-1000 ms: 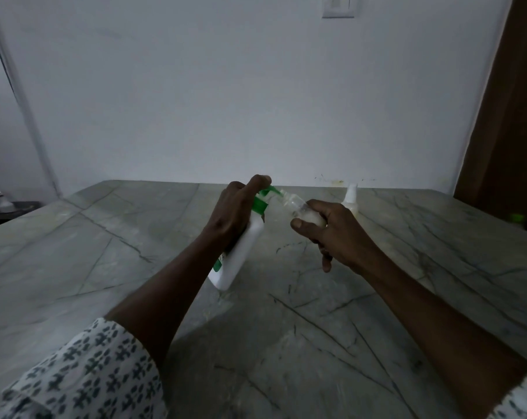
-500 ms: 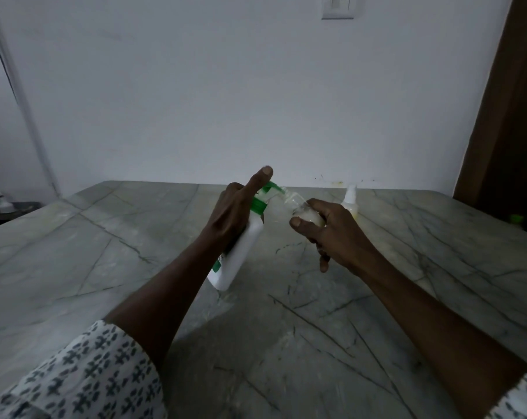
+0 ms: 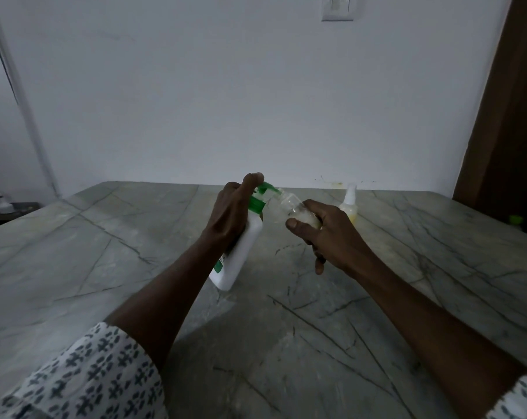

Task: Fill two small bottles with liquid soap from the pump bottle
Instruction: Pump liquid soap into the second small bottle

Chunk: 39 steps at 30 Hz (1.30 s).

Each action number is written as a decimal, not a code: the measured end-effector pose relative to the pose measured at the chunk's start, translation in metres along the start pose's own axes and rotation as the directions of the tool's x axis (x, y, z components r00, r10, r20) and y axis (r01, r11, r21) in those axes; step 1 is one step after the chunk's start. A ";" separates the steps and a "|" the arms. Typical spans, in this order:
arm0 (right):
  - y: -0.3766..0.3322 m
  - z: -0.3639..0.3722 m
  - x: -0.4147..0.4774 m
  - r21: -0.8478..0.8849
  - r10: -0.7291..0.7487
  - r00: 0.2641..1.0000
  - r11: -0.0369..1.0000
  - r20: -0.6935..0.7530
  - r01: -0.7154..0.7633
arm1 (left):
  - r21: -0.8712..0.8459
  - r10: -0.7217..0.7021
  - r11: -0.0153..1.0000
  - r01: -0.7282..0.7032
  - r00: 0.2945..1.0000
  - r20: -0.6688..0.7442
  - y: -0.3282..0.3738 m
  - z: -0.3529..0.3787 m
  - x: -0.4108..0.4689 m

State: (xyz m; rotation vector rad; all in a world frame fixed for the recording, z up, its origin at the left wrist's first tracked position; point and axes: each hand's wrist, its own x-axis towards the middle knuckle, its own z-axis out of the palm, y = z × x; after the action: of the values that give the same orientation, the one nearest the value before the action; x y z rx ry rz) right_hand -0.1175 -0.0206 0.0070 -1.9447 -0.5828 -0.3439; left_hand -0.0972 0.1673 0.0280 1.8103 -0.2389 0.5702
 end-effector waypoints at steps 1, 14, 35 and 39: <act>-0.001 -0.001 0.001 0.005 -0.002 1.000 1.000 -0.007 0.002 | -0.006 -0.015 1.000 0.015 1.000 0.008 0.000 0.000 0.001; 0.002 0.000 -0.001 -0.010 0.011 1.000 1.000 0.010 -0.011 | 0.006 -0.006 1.000 0.006 1.000 -0.021 0.001 0.002 0.001; -0.039 0.003 0.006 -0.169 -0.093 0.995 0.982 -0.032 0.087 | -0.362 0.084 0.932 -0.018 0.983 0.165 0.014 -0.023 -0.001; -0.045 0.003 0.006 -0.206 -0.099 0.995 0.974 -0.018 0.093 | -0.247 0.127 0.966 -0.076 0.971 0.200 0.009 -0.036 -0.009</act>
State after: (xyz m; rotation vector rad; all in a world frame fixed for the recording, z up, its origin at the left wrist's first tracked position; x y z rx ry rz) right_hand -0.1365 -0.0003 0.0433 -2.1093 -0.6452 -0.5092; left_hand -0.1178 0.1971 0.0387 1.6307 -0.5292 0.3976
